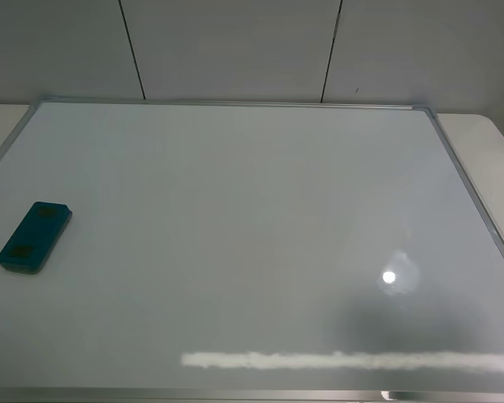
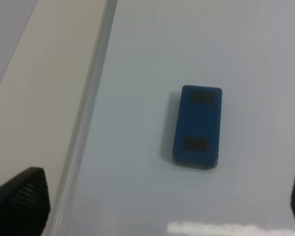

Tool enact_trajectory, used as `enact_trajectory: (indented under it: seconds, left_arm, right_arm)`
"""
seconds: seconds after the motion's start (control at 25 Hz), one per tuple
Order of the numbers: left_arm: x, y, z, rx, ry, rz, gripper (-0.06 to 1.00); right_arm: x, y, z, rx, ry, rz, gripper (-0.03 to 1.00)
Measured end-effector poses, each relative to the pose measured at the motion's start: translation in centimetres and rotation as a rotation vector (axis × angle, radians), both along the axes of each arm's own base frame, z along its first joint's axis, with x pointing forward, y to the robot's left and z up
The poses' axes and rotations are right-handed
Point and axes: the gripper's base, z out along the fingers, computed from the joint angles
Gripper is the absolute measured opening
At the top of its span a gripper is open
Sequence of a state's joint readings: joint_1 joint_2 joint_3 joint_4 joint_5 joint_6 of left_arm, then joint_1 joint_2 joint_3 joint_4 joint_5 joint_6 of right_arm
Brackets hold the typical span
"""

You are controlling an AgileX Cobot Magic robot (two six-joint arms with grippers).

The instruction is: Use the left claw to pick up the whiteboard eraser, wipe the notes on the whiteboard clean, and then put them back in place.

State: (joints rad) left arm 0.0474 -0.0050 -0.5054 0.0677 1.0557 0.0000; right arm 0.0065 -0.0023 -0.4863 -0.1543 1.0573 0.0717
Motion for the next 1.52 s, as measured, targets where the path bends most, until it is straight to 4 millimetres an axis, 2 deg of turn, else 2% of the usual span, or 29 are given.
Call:
enact_trajectory:
  seconds: [0.64, 1.52]
  left_arm:
    - [0.04, -0.54, -0.02, -0.087, -0.005, -0.023, 0.99]
    - [0.05, -0.70, -0.01, -0.105, -0.009, 0.023, 0.99]
  right_arm:
    - [0.00, 0.00, 0.00, 0.000, 0.000, 0.000, 0.99]
    - [0.00, 0.00, 0.00, 0.000, 0.000, 0.000, 0.99]
